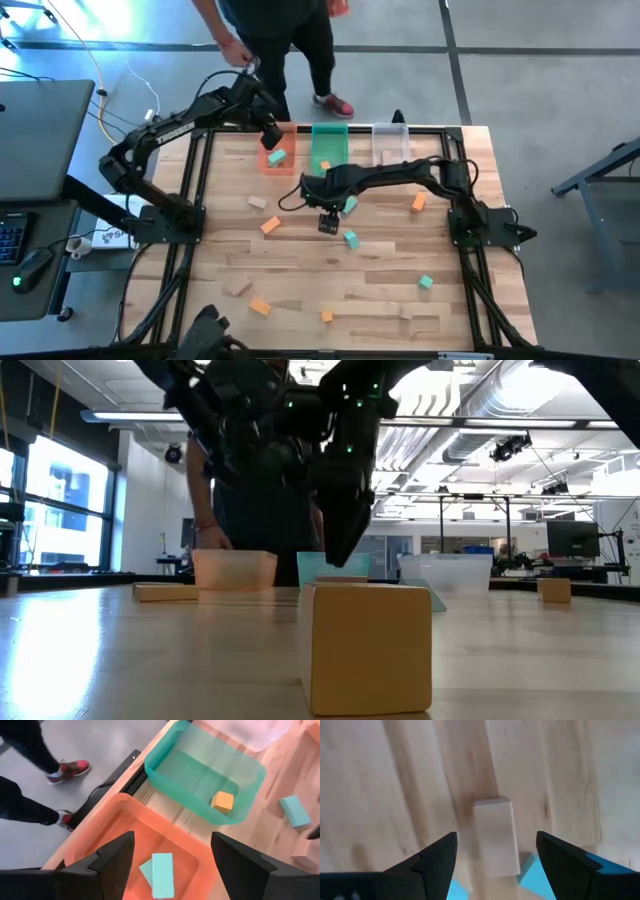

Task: Sort & place blocks by color
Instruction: Put the brown block into the transparent bin

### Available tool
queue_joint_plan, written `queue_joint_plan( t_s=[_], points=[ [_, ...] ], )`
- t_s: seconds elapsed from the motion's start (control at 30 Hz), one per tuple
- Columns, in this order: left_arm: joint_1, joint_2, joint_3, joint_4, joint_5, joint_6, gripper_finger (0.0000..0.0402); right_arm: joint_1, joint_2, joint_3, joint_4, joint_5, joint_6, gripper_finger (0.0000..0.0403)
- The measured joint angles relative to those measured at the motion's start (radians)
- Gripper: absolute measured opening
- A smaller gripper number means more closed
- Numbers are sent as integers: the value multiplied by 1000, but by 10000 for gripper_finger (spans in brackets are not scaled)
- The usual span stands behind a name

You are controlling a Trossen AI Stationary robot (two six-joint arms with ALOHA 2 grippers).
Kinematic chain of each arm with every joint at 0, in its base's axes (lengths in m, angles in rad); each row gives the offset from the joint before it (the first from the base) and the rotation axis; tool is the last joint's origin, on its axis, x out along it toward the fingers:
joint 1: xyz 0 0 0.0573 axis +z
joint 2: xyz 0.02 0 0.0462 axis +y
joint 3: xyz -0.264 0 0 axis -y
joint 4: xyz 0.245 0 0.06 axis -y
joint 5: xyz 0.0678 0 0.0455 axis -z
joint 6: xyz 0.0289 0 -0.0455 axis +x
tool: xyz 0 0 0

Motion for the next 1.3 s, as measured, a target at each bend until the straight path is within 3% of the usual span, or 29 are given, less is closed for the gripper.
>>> queue_joint_plan(
  t_s=[0.37,0.67,0.93,1.3],
  points=[
    [0,-137,1,-116,-1,0,252,-5,64,0,2,-18,-25,247],
    [-3,-209,1,-195,-1,-8,252,-8,76,0,-2,-5,19,103],
    [-3,-237,1,-236,0,-11,252,-8,67,0,-19,-13,56,103],
    [-45,-245,1,-267,0,-8,252,-44,-56,0,-45,177,96,103]
  ],
)
